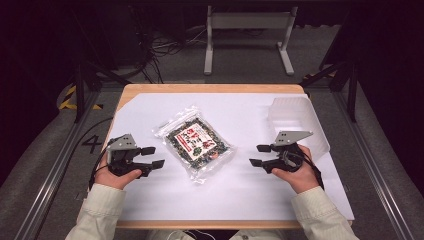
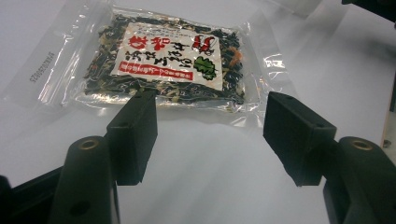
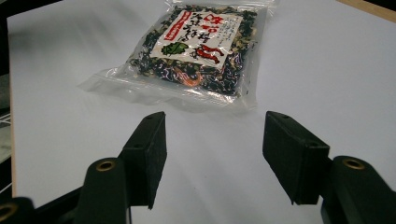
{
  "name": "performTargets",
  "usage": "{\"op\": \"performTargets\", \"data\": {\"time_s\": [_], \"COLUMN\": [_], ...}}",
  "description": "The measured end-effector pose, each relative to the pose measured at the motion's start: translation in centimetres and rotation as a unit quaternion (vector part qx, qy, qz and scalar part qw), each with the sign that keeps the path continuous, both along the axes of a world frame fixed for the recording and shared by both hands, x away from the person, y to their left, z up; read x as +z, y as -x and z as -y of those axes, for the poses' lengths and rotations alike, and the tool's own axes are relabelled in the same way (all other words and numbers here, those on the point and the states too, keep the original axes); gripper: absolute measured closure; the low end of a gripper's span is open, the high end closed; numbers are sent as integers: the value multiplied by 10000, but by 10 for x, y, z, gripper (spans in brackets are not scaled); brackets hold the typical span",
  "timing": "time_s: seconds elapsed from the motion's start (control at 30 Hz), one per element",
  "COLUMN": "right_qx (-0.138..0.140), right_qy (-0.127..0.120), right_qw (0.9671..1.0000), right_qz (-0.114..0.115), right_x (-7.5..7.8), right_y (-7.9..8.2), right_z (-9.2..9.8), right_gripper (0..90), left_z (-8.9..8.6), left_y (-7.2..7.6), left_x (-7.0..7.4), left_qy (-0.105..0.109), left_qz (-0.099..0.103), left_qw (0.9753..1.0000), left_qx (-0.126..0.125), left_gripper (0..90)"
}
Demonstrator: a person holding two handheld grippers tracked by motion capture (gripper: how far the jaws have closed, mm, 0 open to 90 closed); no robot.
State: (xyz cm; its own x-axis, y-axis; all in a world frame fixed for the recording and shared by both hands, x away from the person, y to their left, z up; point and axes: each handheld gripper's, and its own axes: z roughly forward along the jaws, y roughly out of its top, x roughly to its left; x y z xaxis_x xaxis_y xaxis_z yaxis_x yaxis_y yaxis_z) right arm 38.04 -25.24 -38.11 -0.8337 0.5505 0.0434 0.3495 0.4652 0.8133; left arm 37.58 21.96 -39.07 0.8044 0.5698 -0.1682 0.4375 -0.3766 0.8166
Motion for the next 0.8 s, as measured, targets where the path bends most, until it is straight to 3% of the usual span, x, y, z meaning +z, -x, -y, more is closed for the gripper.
{"op": "performTargets", "data": {"time_s": [0.17, 0.27, 0.43, 0.6, 0.7, 0.8], "right_qx": [-60, -98, -108, -94, -86, -79], "right_qy": [-47, -93, -74, -43, -41, -35], "right_qw": [9999, 9999, 9999, 9998, 9998, 9998], "right_qz": [73, 95, 109, 152, 156, 174], "right_x": [-3, -6, -7, -8, -9, -11], "right_y": [1, 2, 1, 1, 0, 0], "right_z": [-2, -2, -4, -5, -6, -7], "right_gripper": [388, 389, 388, 382, 379, 379], "left_z": [0, 2, 3, -7, -9, -8], "left_y": [-2, -15, -21, -33, -42, -50], "left_x": [2, 19, 22, 22, 21, 19], "left_qy": [-111, -213, -146, 68, 297, 363], "left_qz": [92, 68, 108, 130, 222, 331], "left_qw": [9997, 9984, 9988, 9982, 9971, 9957], "left_qx": [181, 511, 445, 575, 667, 789], "left_gripper": [317, 242, 238, 241, 235, 233]}}
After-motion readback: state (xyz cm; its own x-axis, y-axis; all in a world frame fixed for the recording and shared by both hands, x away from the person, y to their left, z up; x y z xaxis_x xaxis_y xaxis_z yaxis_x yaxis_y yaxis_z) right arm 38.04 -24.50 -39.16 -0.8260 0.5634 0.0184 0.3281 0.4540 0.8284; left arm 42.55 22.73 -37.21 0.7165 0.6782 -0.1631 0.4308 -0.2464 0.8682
